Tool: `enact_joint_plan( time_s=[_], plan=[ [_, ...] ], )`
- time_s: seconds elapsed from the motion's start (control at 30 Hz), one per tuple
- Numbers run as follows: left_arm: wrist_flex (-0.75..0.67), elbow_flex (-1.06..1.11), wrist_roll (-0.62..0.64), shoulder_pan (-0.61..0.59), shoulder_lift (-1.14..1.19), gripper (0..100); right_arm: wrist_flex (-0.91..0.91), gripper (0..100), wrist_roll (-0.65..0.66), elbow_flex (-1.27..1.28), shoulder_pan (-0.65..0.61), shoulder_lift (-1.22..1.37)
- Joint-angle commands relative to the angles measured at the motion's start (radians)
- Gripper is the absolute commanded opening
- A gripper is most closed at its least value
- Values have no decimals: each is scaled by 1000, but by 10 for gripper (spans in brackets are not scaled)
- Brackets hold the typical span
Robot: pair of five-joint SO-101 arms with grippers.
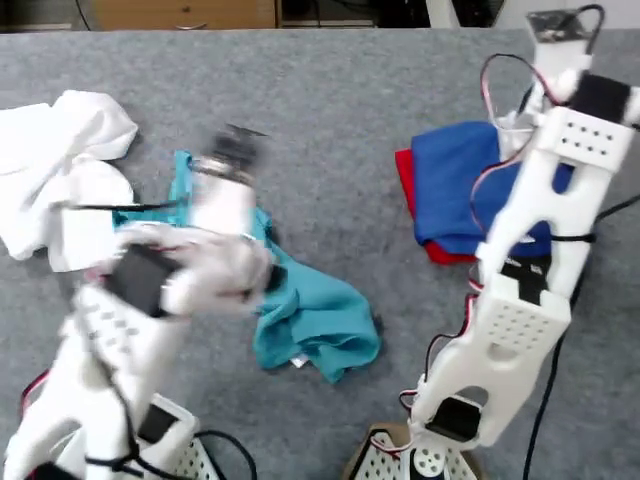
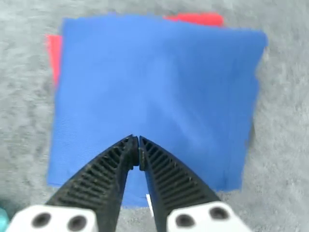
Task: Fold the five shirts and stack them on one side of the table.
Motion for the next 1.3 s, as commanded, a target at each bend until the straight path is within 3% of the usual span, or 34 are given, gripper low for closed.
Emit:
enact_joint_plan(
  time_s=[0.0, 0.13, 0.27, 0.43, 0.6, 0.8, 0.93, 1.1, 1.27],
  plan=[
    [-26, -35, -3, -341, -33, 275, 18, 2, 6, 2, -108, -64],
    [-129, 95, -6, -707, 22, 275, 18, 2, 3, 4, -295, -61],
    [-272, 256, -8, -948, 113, 275, 18, 5, 3, 22, -558, -24],
    [-292, 315, -9, -1071, 216, 274, 15, 141, 3, 88, -872, 96],
    [-250, 315, -9, -1092, 255, 274, -54, 182, 3, 90, -1010, 266],
    [-241, 315, -9, -1094, 255, 274, -98, 174, 3, 88, -977, 424],
    [-244, 308, -9, -1092, 257, 274, -35, 0, 9, 8, -878, 440],
    [-245, 305, -9, -1086, 262, 274, 20, 1, 5, -99, -734, 410],
    [-245, 305, -9, -1086, 263, 274, 20, 1, 11, -38, -572, 255]
  ],
)
